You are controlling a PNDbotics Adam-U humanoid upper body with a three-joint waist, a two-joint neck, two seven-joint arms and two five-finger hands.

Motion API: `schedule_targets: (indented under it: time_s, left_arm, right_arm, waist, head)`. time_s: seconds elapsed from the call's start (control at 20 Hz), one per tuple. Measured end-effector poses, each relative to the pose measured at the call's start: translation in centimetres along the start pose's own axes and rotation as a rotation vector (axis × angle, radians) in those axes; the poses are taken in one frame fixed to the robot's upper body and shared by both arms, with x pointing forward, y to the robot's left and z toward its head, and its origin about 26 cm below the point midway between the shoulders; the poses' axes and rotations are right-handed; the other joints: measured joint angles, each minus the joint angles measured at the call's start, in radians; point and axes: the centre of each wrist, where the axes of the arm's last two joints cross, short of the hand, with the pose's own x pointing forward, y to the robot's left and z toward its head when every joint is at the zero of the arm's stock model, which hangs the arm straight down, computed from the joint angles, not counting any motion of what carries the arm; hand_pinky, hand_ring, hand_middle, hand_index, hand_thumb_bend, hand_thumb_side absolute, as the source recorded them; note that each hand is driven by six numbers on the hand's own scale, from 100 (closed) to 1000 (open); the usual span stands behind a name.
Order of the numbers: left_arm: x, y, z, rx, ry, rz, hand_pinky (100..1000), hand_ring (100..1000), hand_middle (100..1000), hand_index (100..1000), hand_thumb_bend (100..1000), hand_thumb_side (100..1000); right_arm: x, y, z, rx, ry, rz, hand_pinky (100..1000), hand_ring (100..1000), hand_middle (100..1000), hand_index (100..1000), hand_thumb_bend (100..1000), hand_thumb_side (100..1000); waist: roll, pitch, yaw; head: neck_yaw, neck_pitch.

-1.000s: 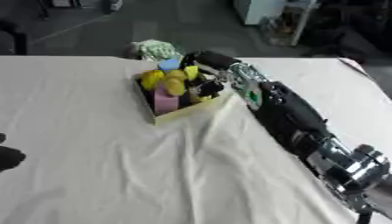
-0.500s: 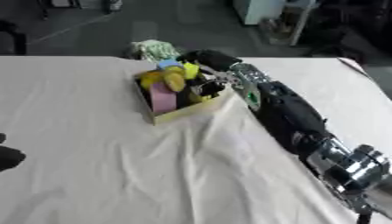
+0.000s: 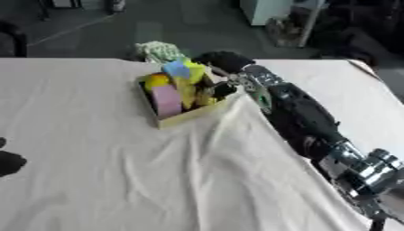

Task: Pick up objects on the table and place them in the box.

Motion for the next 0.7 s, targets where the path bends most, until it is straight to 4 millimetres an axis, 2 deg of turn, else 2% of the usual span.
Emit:
schedule_targets:
  time_s: [0.15,0.4,0.7]
  left_arm:
    - [0.0,0.0,0.0,0.000,0.000,0.000,828,738,640,842,100,738]
    - [0.0,0.0,0.0,0.000,0.000,0.000,828,739,640,842,100,739]
    - [0.0,0.0,0.0,0.003,0.003,0.000,828,739,640,841,100,743]
  right_arm:
    - [-0.2,0.4,0.1,0.017,0.016,0.004,827,868,854,1000,100,310]
    - [-0.3,0.5,0.2,-0.003,0.026,0.002,817,855,842,992,100,257]
    - [-0.8,-1.0,1.0,-0.105,-0.025,-0.026,797,824,815,977,100,201]
  waist:
    - [0.001,0.000,0.000]
    - [0.002,0.000,0.000]
    - [-0.005,-0.002,-0.008]
  head:
    - [0.000,0.000]
    - [0.001,0.000]
    - [0.014,-0.003]
